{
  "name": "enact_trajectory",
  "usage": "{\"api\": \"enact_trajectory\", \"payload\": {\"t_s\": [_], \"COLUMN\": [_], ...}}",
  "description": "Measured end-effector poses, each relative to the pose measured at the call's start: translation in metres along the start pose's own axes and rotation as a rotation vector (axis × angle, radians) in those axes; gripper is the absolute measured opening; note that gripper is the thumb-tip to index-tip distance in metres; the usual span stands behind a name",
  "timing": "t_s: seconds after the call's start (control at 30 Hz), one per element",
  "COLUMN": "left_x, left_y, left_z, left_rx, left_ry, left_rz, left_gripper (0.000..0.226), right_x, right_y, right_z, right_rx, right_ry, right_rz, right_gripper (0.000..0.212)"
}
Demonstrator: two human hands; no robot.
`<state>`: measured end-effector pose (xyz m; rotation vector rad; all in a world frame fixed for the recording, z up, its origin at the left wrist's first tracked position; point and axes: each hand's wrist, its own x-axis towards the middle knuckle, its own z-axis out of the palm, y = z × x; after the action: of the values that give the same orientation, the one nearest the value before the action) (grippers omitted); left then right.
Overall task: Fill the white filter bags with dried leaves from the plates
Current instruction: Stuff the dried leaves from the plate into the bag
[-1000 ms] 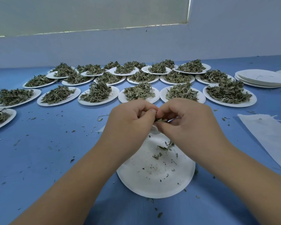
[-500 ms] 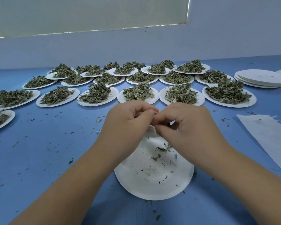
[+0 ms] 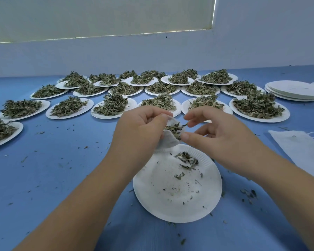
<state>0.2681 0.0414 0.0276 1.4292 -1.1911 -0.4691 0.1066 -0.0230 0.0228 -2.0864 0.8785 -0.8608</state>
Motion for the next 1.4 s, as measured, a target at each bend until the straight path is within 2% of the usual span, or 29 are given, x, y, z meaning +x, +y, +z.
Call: {"api": "enact_trajectory", "payload": {"t_s": [0.13, 0.23, 0.43, 0.5, 0.63, 0.77, 0.87, 0.97, 1.03, 1.1, 1.13, 1.23, 1.4], "left_x": [-0.001, -0.002, -0.003, -0.004, -0.007, -0.008, -0.008, -0.008, -0.008, -0.008, -0.008, -0.005, -0.003], "left_y": [0.001, 0.002, 0.002, 0.003, 0.005, 0.007, 0.008, 0.009, 0.010, 0.011, 0.010, 0.009, 0.011], "left_z": [0.000, 0.002, 0.003, 0.003, 0.004, 0.005, 0.004, 0.002, 0.001, 0.000, 0.000, -0.002, -0.004], "left_rx": [0.018, 0.011, 0.024, 0.018, 0.044, 0.048, 0.041, 0.035, 0.016, -0.001, 0.004, 0.022, -0.083], "left_ry": [-0.005, -0.005, -0.017, -0.041, -0.057, -0.047, -0.050, -0.047, -0.056, -0.058, -0.051, -0.021, -0.023], "left_rz": [-0.002, -0.013, 0.035, 0.046, 0.071, 0.095, 0.103, 0.112, 0.109, 0.097, 0.093, 0.084, 0.032], "left_gripper": [0.023, 0.023, 0.023, 0.023, 0.024, 0.025, 0.026, 0.026, 0.026, 0.026, 0.026, 0.026, 0.022], "right_x": [0.003, 0.004, -0.002, -0.002, 0.001, 0.003, 0.006, 0.014, 0.021, 0.028, 0.032, 0.041, 0.053], "right_y": [0.003, 0.005, -0.001, -0.002, 0.000, 0.001, 0.000, -0.004, -0.008, -0.012, -0.013, -0.020, -0.032], "right_z": [0.007, 0.009, 0.010, 0.013, 0.017, 0.015, 0.015, 0.015, 0.016, 0.018, 0.019, 0.022, 0.032], "right_rx": [0.027, -0.017, -0.174, -0.166, -0.043, 0.126, 0.269, 0.544, 0.611, 0.582, 0.538, 0.371, 0.037], "right_ry": [0.086, 0.136, 0.138, 0.131, 0.177, 0.179, 0.016, -0.190, -0.246, -0.257, -0.254, -0.241, -0.202], "right_rz": [-0.037, -0.074, -0.291, -0.313, -0.180, -0.001, 0.163, 0.293, 0.329, 0.325, 0.317, 0.295, 0.259], "right_gripper": [0.019, 0.018, 0.018, 0.017, 0.015, 0.031, 0.035, 0.046, 0.038, 0.018, 0.015, 0.013, 0.011]}}
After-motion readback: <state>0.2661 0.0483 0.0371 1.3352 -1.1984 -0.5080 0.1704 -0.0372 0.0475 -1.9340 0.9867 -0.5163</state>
